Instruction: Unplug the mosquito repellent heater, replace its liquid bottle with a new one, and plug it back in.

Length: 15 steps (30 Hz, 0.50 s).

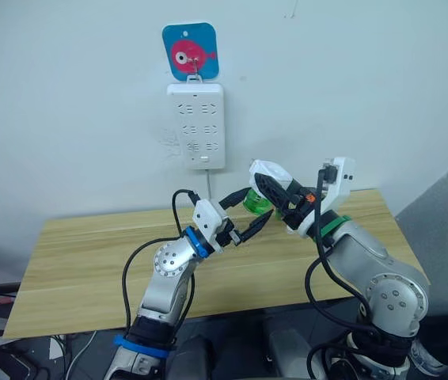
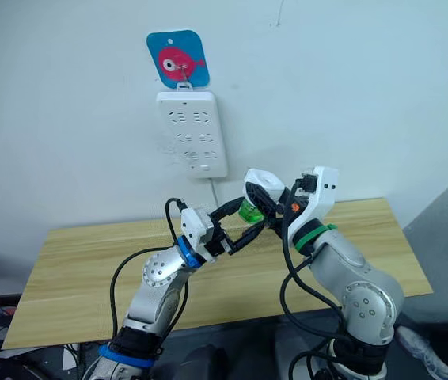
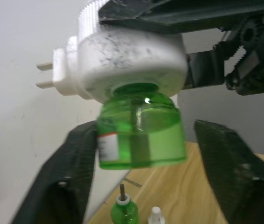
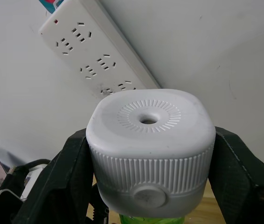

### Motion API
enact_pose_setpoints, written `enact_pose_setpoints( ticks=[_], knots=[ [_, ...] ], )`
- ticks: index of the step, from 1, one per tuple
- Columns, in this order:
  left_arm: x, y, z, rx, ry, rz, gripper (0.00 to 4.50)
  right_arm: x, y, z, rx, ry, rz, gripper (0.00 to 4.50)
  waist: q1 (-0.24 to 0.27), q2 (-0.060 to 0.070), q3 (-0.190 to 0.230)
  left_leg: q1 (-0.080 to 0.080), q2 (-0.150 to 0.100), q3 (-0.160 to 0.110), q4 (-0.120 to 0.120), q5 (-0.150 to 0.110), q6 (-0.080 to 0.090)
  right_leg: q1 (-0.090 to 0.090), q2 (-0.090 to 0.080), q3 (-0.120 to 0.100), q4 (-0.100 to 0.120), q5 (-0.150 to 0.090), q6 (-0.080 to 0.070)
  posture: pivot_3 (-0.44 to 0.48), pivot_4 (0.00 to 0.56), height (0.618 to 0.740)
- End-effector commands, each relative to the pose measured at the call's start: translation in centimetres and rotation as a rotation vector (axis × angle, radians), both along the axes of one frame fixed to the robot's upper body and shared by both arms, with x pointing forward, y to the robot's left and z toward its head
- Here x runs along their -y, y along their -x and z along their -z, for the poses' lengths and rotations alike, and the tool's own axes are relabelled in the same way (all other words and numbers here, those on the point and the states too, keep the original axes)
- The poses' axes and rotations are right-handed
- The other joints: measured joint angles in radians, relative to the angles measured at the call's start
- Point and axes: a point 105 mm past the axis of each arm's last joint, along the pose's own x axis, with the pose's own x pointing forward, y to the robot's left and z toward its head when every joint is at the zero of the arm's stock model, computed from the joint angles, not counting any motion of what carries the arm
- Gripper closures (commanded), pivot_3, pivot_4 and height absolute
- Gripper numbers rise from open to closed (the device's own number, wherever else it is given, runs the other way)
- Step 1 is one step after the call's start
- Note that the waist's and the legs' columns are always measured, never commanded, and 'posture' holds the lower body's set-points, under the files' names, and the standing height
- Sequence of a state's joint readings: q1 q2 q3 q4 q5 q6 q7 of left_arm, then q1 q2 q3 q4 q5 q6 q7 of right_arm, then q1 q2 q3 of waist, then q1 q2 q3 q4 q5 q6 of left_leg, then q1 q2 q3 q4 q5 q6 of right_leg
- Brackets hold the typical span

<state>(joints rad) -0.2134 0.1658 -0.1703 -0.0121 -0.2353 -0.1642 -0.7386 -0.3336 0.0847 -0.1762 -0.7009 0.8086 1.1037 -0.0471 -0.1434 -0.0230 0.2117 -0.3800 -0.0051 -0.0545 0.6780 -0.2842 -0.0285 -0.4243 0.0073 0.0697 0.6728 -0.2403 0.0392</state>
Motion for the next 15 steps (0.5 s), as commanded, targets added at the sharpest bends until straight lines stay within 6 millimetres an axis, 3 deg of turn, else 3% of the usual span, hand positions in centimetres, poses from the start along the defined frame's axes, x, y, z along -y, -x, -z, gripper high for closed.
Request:
enact_pose_setpoints(
  ticks=[1,5,9,15],
  knots=[
    [-1.5,0.3,-0.2,-0.035,0.0,-0.022,0.03,0.5,0.5,-2.0,0.094,-0.016,0.01,1.51,-0.001,0.0,0.0,0.0,0.0,0.0,0.0,0.0,0.0,0.0,0.0,0.0,0.0,0.0,0.0,-0.166,0.176,0.74],
    [-4.4,0.2,-1.0,-0.044,-0.015,-0.113,0.0,1.1,0.8,-2.5,0.148,0.072,0.017,1.51,-0.001,0.0,0.0,0.0,0.0,0.0,0.0,0.0,0.0,-0.001,0.0,0.0,0.0,0.0,0.0,-0.168,0.177,0.74],
    [-9.1,-0.9,-3.4,0.024,-0.029,-0.324,0.0,1.2,1.4,-3.2,0.249,0.26,-0.017,1.51,0.0,0.0,0.001,-0.001,0.001,0.0,0.0,0.0,0.0,-0.001,0.0,0.0,-0.001,0.0,0.0,-0.145,0.181,0.74],
    [-12.4,-3.3,-5.0,0.035,-0.081,-0.401,0.0,0.1,2.1,-3.2,0.346,0.462,-0.1,1.51,0.005,0.0,0.001,-0.001,0.0,0.001,0.0,0.0,0.0,-0.001,0.0,-0.003,-0.003,0.0,0.0,-0.129,0.183,0.74]
  ],
)
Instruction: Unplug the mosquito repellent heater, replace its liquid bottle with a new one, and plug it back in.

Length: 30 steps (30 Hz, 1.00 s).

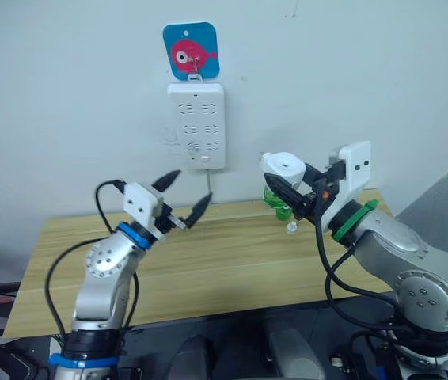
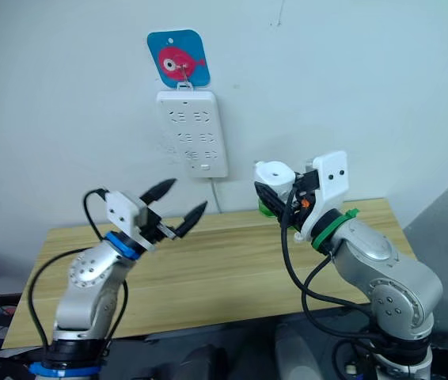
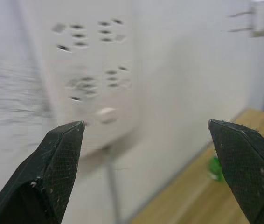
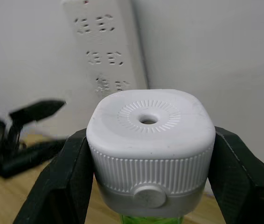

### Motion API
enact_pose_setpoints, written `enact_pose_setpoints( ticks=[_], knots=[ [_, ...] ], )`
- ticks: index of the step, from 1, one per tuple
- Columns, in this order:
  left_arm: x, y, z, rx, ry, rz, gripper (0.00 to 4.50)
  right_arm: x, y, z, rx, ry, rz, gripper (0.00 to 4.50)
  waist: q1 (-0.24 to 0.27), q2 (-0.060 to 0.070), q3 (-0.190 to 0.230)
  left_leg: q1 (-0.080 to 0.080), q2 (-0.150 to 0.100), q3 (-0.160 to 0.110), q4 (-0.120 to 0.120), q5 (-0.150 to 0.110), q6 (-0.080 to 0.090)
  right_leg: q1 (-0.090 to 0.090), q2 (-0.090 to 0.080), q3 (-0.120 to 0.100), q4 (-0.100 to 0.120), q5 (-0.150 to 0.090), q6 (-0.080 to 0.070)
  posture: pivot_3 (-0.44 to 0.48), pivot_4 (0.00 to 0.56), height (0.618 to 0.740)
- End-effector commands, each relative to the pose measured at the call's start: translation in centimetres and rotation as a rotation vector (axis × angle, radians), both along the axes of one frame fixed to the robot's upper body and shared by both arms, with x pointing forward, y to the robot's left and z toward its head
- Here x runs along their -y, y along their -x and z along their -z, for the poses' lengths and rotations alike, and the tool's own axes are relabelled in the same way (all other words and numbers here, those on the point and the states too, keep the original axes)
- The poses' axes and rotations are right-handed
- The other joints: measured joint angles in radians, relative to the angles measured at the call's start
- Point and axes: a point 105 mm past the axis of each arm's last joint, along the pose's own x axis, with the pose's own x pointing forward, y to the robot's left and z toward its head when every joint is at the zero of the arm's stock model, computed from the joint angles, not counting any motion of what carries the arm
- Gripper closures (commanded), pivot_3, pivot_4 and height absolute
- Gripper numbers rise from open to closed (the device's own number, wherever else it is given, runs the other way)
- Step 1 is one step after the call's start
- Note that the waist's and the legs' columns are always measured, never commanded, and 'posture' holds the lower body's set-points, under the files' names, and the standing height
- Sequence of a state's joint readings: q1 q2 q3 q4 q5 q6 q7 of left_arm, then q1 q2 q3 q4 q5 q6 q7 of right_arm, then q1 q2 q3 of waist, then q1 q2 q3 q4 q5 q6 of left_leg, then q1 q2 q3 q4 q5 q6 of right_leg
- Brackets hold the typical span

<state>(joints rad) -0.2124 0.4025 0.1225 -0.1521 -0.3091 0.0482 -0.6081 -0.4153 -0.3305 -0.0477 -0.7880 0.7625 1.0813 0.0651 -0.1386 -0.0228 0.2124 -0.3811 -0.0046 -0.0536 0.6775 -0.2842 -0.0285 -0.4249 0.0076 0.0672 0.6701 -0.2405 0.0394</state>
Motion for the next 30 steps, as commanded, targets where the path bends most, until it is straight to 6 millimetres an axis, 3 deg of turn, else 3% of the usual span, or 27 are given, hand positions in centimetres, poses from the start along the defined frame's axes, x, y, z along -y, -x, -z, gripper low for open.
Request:
enact_pose_setpoints(
  ticks=[1,9,17,24,30],
  knots=[
    [-1.3,-0.9,-1.3,0.027,-0.019,-0.01,0.0,-1.0,1.0,-1.3,0.102,0.039,-0.054,1.51,0.001,0.0,0.0,0.0,0.0,0.0,0.0,0.0,0.0,0.0,0.0,-0.001,-0.001,0.0,0.0,-0.129,0.183,0.74],
    [-2.3,-4.1,-2.6,0.016,0.011,-0.001,0.0,-1.2,1.1,-0.9,0.114,0.058,-0.057,1.51,0.005,-0.001,0.0,-0.004,0.0,-0.001,-0.001,-0.002,0.003,0.0,-0.002,-0.002,-0.008,0.003,0.0,-0.143,0.18,0.74],
    [-1.7,-5.1,-1.9,-0.061,-0.003,0.093,0.0,-1.4,1.5,-0.9,0.127,0.069,-0.069,1.51,0.004,-0.001,0.0,-0.004,-0.001,-0.003,-0.002,-0.003,0.004,-0.001,-0.007,-0.003,-0.008,0.004,-0.002,-0.155,0.18,0.74],
    [-0.9,-6.4,-3.9,-0.048,-0.023,0.168,0.0,-1.5,1.8,-1.1,0.136,0.075,-0.078,1.51,0.002,-0.001,0.0,-0.004,-0.002,-0.003,-0.001,-0.003,0.004,0.0,-0.007,-0.005,-0.007,0.004,-0.002,-0.16,0.178,0.74],
    [0.0,-6.8,-4.1,-0.083,-0.043,0.246,0.0,-1.6,1.8,-1.5,0.143,0.076,-0.084,1.51,0.015,-0.001,0.0,-0.004,-0.002,-0.004,0.0,-0.003,0.004,0.0,-0.008,-0.006,-0.007,0.004,-0.002,-0.165,0.174,0.74]
  ],
)
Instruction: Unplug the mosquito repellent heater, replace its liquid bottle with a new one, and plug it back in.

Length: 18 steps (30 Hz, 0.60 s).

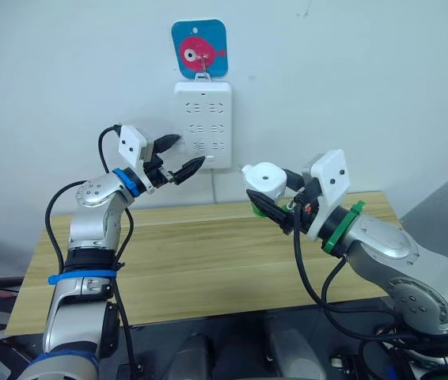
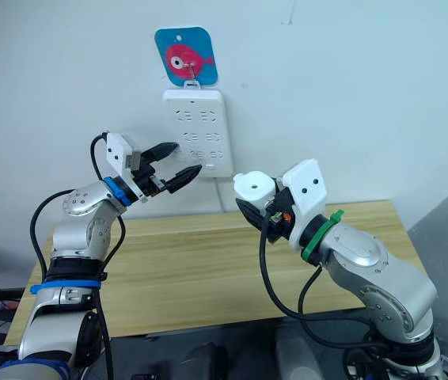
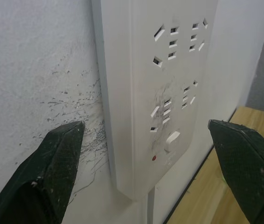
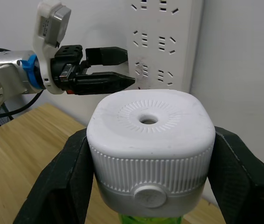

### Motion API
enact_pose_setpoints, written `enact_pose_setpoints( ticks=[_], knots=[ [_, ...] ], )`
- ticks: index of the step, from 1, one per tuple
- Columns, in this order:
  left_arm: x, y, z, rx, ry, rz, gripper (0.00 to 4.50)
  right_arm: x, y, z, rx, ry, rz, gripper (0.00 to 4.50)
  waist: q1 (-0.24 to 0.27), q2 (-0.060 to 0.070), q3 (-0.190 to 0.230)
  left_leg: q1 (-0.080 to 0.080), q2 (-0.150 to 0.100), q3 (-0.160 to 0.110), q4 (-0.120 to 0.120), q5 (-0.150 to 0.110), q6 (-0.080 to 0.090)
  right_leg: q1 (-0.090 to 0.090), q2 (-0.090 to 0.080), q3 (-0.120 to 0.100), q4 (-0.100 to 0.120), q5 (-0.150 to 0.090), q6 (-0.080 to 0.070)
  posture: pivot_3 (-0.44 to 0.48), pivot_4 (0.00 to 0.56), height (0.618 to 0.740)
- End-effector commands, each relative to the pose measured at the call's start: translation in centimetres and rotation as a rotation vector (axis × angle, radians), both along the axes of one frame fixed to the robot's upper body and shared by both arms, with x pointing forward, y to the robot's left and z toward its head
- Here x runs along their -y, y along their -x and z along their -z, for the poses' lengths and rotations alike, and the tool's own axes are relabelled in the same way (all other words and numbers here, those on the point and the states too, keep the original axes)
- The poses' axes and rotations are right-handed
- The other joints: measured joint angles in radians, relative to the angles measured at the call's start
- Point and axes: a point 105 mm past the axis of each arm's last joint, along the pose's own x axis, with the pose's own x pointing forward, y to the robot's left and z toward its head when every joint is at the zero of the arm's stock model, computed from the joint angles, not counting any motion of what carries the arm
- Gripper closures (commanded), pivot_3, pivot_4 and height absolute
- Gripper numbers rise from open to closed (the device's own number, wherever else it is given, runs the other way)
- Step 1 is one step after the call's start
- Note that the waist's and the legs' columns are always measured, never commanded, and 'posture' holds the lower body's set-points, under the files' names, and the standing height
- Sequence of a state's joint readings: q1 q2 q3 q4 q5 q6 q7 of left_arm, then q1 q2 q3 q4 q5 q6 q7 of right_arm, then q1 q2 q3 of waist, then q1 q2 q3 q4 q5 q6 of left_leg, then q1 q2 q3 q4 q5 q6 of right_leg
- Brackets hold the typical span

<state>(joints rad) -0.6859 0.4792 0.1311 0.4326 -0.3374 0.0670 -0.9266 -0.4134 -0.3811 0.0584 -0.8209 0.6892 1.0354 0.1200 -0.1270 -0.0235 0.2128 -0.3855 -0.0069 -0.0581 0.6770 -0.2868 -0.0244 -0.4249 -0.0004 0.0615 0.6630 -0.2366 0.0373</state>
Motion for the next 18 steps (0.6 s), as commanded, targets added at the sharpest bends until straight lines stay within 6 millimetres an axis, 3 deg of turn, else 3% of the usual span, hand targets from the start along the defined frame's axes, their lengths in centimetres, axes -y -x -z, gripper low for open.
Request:
enact_pose_setpoints(
  ticks=[1,16,18],
  knots=[
    [0.8,0.0,-1.4,0.018,-0.023,0.068,0.0,-0.1,0.9,-1.8,0.084,-0.017,-0.015,1.51,0.007,0.0,0.0,0.0,0.0,0.0,0.0,0.0,0.0,0.0,0.0,0.0,0.0,0.0,0.0,-0.165,0.174,0.74],
    [2.8,0.5,-2.5,-0.021,-0.054,0.243,0.0,-0.2,1.3,-2.0,0.061,-0.027,-0.059,1.51,0.011,0.0,0.0,-0.001,0.0,-0.002,-0.001,0.0,0.0,-0.001,-0.001,-0.001,0.0,0.0,0.0,-0.177,0.168,0.74],
    [3.1,0.7,-2.4,-0.023,-0.066,0.272,0.41,-0.3,1.5,-2.0,0.055,-0.032,-0.068,1.51,0.011,0.0,0.0,-0.001,0.0,-0.002,-0.001,0.0,0.0,-0.001,-0.001,-0.001,0.0,0.0,0.0,-0.177,0.168,0.74]
  ],
)
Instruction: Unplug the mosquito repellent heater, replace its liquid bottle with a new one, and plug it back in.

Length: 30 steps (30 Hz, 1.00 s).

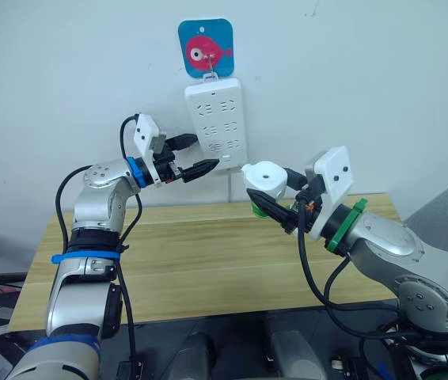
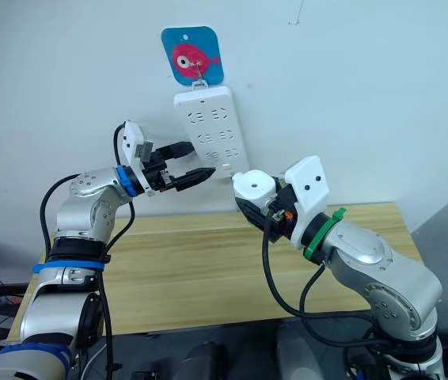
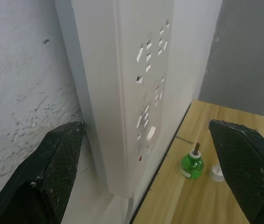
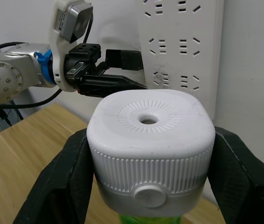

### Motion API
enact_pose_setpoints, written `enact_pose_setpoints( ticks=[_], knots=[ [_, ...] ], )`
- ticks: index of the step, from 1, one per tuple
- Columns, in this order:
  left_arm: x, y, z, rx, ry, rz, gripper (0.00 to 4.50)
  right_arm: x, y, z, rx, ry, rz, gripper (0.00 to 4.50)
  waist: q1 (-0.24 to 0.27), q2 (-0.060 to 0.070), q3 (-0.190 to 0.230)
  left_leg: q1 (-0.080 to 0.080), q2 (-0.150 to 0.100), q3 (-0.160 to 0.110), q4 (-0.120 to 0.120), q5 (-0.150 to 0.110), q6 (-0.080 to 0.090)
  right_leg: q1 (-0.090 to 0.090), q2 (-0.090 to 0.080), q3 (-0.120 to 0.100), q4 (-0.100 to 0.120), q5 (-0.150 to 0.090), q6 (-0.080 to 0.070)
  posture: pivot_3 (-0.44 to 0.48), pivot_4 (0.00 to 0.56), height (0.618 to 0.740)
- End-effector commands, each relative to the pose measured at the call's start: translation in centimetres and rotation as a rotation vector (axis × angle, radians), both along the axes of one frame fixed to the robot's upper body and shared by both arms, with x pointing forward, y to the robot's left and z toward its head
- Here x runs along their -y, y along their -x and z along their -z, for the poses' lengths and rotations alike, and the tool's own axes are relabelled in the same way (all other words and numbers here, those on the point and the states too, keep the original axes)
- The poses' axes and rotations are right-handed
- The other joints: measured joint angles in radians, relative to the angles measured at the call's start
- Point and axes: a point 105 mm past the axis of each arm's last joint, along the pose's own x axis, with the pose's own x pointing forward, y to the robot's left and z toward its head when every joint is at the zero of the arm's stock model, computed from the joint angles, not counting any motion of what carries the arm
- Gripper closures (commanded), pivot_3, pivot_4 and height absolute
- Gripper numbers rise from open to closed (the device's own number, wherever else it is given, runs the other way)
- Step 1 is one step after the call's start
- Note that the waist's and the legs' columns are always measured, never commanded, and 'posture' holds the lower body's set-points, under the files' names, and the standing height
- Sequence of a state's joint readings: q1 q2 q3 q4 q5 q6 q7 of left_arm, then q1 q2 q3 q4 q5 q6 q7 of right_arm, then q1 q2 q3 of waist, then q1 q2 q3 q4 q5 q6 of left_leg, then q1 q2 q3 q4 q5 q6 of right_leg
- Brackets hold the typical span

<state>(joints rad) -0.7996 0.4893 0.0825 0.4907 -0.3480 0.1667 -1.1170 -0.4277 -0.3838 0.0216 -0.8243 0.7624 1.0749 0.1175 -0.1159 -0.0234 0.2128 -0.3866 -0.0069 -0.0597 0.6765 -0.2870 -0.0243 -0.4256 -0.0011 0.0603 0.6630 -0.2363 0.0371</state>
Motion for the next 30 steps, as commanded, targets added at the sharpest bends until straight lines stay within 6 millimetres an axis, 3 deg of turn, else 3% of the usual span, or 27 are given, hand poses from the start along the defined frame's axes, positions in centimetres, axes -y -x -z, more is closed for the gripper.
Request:
enact_pose_setpoints(
  ticks=[1,2,17,20,25,30],
  knots=[
    [0.8,0.4,-1.3,0.047,-0.015,0.06,0.65,-0.3,1.2,-1.8,0.078,-0.025,-0.043,1.51,0.0,0.0,0.0,0.0,0.0,0.0,0.0,0.0,0.0,0.0,0.0,0.0,0.0,0.0,0.0,-0.177,0.168,0.74],
    [0.8,0.3,-1.3,0.046,-0.016,0.062,0.93,-0.4,1.3,-1.8,0.074,-0.028,-0.048,1.51,0.0,0.0,0.0,0.0,0.0,0.0,0.0,0.0,0.0,0.0,0.0,0.0,0.0,0.0,0.0,-0.177,0.168,0.74],
    [2.0,-0.2,-1.0,0.02,-0.009,0.101,0.94,-0.4,1.3,-1.7,0.057,-0.024,-0.051,1.51,0.0,0.0,0.0,-0.001,0.0,-0.001,0.0,0.0,0.0,0.0,0.0,-0.001,0.0,0.0,0.0,-0.185,0.17,0.74],
    [2.3,-0.1,-0.8,-0.003,0.0,0.117,1.52,-0.5,1.0,-1.7,0.066,-0.006,-0.039,1.51,0.0,0.0,0.0,-0.001,0.0,-0.001,0.0,0.0,0.0,0.0,0.0,-0.001,0.0,0.0,0.0,-0.185,0.17,0.74],
    [2.5,-0.1,-0.4,-0.02,-0.007,0.108,3.14,-0.4,-0.2,-1.7,0.077,0.051,0.01,1.51,-0.001,0.0,0.0,-0.001,0.0,-0.001,0.001,0.0,0.0,0.0,0.0,-0.001,0.001,0.0,0.0,-0.186,0.173,0.74],
    [2.7,0.0,-0.2,-0.039,-0.019,0.111,3.2,-0.8,-2.0,-2.4,0.078,0.078,0.094,1.51,-0.002,0.0,0.0,-0.001,0.0,-0.002,0.0,0.0,0.0,0.0,-0.001,-0.002,0.001,0.0,0.0,-0.188,0.174,0.74]
  ],
)
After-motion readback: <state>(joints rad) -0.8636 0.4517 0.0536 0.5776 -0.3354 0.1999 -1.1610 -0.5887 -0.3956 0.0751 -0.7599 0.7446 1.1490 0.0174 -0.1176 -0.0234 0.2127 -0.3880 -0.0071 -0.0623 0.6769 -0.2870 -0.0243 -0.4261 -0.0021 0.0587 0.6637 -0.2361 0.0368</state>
